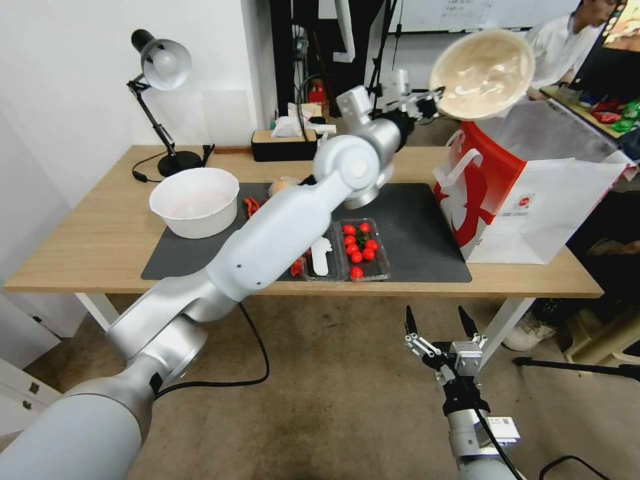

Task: Pick up the trash from the table and place it into the takeout bag.

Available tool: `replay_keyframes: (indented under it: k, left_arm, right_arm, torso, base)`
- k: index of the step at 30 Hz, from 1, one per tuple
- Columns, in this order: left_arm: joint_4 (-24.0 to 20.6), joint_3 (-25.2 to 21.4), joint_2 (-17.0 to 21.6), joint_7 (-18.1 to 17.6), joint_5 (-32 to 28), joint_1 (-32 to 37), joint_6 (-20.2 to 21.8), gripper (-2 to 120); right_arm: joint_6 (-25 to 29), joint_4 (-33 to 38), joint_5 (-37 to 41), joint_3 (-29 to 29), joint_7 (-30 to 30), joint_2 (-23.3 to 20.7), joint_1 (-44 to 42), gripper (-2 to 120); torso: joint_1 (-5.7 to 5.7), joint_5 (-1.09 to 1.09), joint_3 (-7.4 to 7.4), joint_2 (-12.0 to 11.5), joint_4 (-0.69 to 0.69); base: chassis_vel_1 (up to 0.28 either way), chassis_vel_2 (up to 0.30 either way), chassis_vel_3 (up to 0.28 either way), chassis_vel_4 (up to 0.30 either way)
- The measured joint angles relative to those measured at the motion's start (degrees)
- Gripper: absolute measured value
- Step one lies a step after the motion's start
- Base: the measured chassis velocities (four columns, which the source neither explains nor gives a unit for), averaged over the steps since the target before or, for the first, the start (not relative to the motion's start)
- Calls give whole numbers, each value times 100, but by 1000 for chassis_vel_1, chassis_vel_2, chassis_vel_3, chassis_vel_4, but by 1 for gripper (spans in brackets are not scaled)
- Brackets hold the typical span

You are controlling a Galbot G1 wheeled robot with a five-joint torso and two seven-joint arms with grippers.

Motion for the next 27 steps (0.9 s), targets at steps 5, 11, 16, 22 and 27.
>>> replay_keyframes:
  k: [5, 11, 16, 22, 27]
  left_arm:
    - [474, 209, -255, 232, 660, -123, -137, 0]
    - [948, 588, -348, 559, 1502, -348, -316, 0]
    - [1284, 864, -337, 1019, 2389, -519, -385, 0]
    - [1448, 1012, -382, 1170, 2759, -658, -426, 0]
    - [1469, 1087, -384, 1251, 2799, -717, -431, 0]
  right_arm:
    - [1, 47, 22, 49, 8, -54, -49, 100]
    - [78, 62, 40, 66, 11, -82, -80, 100]
    - [117, 6, 49, 61, 11, -84, -57, 100]
    - [118, -62, 127, 49, 3, -103, 9, 100]
    - [141, -88, 172, 59, -9, -112, 9, 100]
  torso:
    - [0, -1, 0, 0, -1]
    - [0, 0, 0, 0, -1]
    - [-1, -1, 0, 0, -1]
    - [0, -1, 0, 0, -1]
    - [0, -1, 0, 0, -1]
  base:
    - [0, 0, 0, 0]
    - [0, 0, 0, 0]
    - [0, 0, 0, 0]
    - [0, 0, 0, 0]
    - [0, 0, 0, 0]
